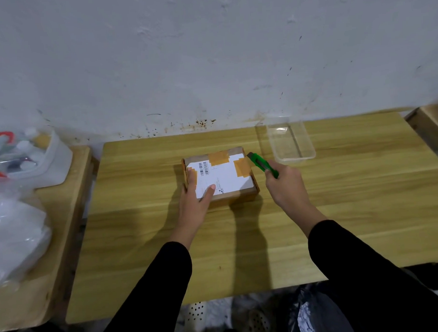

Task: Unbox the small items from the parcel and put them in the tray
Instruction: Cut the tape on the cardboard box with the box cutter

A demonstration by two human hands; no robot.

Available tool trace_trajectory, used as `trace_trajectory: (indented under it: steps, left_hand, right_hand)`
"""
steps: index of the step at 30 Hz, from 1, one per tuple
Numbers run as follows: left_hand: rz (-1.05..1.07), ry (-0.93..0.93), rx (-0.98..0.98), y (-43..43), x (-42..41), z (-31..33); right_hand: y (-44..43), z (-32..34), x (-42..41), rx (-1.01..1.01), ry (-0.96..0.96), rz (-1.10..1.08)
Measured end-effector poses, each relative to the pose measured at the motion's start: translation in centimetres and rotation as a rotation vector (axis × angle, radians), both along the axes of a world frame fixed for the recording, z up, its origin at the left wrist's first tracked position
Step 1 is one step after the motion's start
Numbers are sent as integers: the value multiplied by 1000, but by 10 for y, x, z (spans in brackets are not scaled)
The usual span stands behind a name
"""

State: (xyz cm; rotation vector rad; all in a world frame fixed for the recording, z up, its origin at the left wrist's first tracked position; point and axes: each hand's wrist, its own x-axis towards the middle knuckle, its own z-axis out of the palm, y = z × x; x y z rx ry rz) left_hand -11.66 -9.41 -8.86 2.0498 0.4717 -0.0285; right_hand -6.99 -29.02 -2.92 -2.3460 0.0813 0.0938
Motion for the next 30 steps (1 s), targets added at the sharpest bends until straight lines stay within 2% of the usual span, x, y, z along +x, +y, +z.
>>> trace_trajectory:
  steps: [7, 14, 30]
  left_hand:
    - [11, 11, -29, -1, -2, 4]
    - [12, 35, 67, -6, -5, 15]
    - [76, 91, 51, -11, -5, 15]
  right_hand:
    - [5, 2, 2, -30, -18, 28]
    - [9, 3, 3, -126, -35, 49]
    - [8, 12, 10, -219, 53, 144]
